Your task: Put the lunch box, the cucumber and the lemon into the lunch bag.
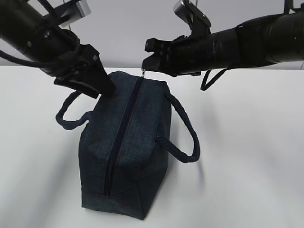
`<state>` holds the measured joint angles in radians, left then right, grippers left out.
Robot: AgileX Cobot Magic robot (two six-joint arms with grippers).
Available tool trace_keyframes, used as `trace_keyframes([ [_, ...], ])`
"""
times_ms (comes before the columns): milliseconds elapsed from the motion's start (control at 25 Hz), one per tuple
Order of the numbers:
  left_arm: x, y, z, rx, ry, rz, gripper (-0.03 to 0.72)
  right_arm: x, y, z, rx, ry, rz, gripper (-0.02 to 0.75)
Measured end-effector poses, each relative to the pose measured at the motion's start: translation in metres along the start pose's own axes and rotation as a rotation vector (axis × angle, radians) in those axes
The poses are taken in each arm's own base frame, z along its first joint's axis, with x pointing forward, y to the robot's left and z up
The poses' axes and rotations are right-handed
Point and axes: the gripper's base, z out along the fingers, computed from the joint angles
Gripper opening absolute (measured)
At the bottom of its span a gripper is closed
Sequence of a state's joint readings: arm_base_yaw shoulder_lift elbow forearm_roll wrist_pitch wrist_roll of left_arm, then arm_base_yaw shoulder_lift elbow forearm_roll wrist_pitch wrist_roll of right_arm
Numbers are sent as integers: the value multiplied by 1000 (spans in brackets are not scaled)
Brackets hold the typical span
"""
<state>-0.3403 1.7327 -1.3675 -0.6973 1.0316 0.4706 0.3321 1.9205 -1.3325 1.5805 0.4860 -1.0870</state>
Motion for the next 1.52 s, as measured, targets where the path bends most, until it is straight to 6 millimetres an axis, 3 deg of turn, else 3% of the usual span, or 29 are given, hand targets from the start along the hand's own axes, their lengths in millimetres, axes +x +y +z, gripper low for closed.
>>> trace_keyframes([
  [200, -1, 9, 13, 1, 28, -36, 339, 1, 1, 0, -12, 6, 0, 0],
  [360, -1, 13, 19, 1, 42, -63, 281, 1, 1, 0, -16, 8, -2, 0],
  [600, -1, 12, 19, 5, 43, -69, 43, 1, 2, 0, -19, 10, -2, 0],
  [680, -1, 12, 19, 8, 49, -63, 8, 1, 2, 0, -20, 11, -2, 0],
  [960, 3, 10, 18, 29, 85, -20, -5, 1, 2, 0, -21, 9, -22, 0],
  [1520, 9, -8, -9, 28, 96, 46, -6, 1, 2, 0, -30, 14, -33, 0],
])
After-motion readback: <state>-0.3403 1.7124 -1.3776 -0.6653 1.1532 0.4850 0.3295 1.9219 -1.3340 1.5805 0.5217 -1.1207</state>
